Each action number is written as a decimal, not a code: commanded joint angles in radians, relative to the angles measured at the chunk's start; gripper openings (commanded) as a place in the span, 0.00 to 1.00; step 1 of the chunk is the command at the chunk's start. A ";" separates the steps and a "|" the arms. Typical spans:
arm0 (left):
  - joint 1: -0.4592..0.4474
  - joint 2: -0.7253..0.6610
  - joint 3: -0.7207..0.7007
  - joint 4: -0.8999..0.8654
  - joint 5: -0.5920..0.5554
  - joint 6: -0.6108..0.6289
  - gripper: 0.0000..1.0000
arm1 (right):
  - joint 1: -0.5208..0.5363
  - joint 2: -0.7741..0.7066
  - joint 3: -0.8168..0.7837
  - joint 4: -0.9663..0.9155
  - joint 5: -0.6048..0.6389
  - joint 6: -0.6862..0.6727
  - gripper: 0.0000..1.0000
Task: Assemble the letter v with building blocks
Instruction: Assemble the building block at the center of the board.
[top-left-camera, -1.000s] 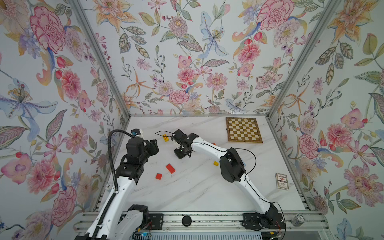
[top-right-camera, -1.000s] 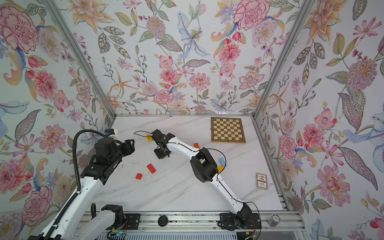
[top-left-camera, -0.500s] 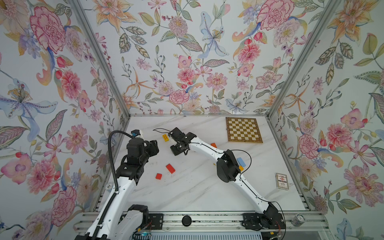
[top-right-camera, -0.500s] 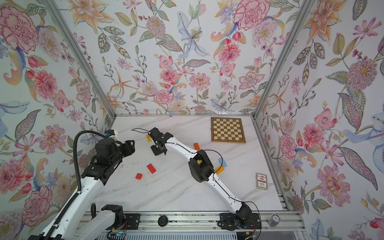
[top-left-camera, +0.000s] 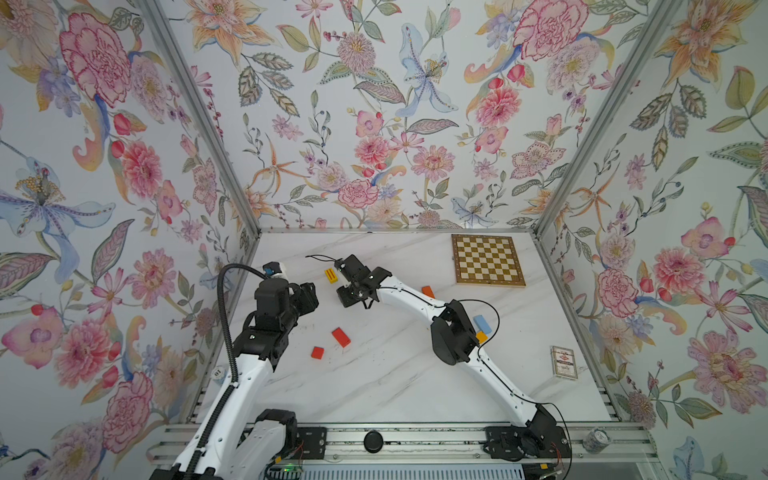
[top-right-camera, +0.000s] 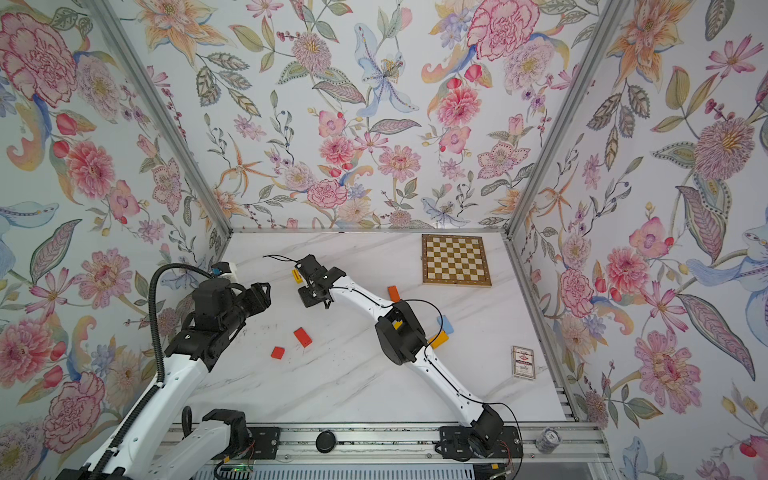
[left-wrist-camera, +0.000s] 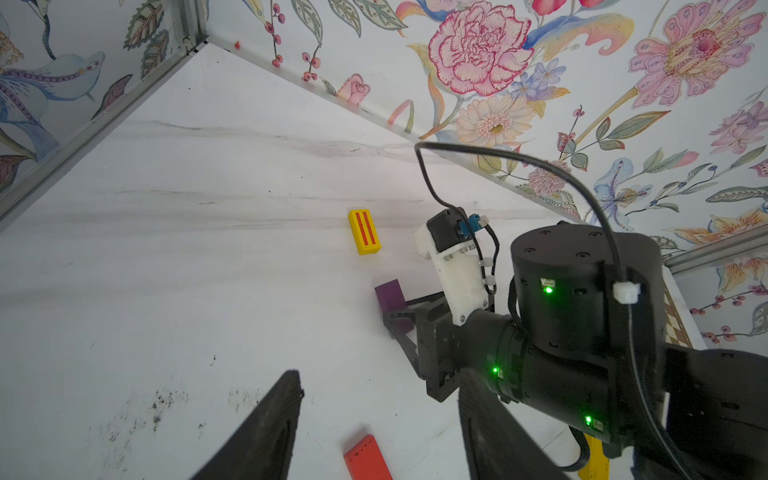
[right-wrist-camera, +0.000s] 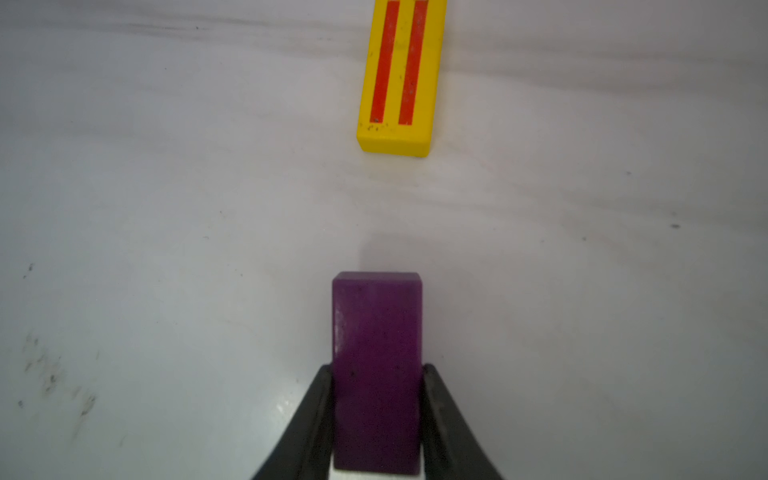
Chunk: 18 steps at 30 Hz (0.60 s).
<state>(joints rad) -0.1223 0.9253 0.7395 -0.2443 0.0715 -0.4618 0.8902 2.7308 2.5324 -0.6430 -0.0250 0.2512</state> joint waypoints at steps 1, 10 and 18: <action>0.009 -0.007 -0.015 0.012 0.007 -0.008 0.63 | -0.011 0.045 0.013 0.032 0.019 0.019 0.34; 0.009 -0.008 -0.017 0.013 0.006 -0.012 0.63 | -0.018 0.058 0.014 0.115 0.036 0.034 0.37; 0.009 -0.008 -0.023 0.016 0.011 -0.017 0.63 | -0.019 0.069 0.016 0.175 0.029 0.040 0.37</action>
<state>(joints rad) -0.1223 0.9253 0.7300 -0.2409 0.0715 -0.4690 0.8791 2.7651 2.5324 -0.4953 -0.0067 0.2775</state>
